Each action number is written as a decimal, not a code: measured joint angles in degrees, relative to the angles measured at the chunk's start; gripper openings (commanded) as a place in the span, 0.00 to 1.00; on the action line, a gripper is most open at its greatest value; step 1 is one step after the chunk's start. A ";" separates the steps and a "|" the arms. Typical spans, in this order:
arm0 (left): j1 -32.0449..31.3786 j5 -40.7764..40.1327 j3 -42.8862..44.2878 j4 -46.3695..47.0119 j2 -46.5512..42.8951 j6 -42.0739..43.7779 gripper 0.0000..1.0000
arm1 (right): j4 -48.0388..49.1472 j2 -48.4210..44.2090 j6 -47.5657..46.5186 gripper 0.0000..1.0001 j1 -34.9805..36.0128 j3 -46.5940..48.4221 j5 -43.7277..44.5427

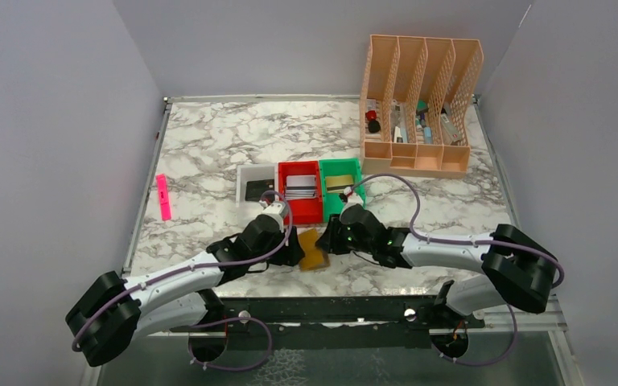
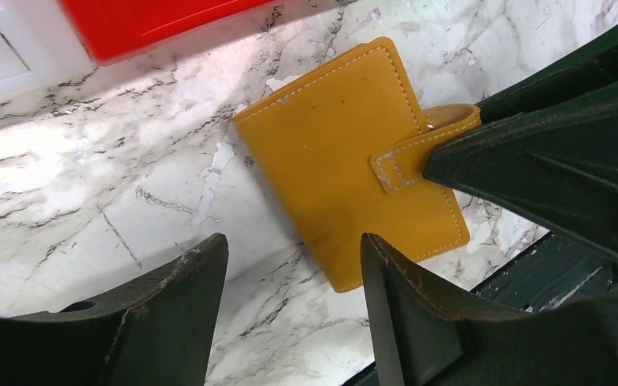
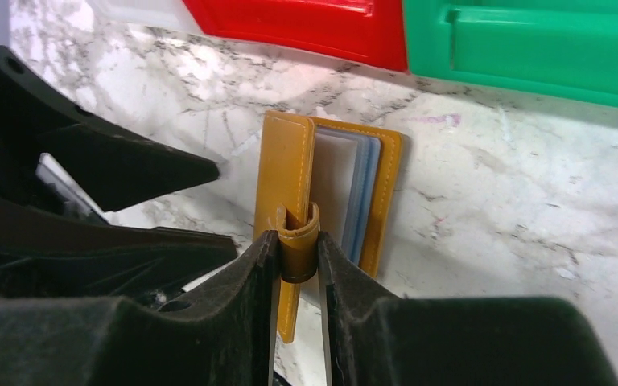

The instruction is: Take the credit cards out of the card holder

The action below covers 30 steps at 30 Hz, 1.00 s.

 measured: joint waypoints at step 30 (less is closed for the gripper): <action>0.00 -8.13 0.00 -6.93 -10.78 -3.91 0.69 | -22.38 3.08 -13.07 0.31 11.54 11.47 10.99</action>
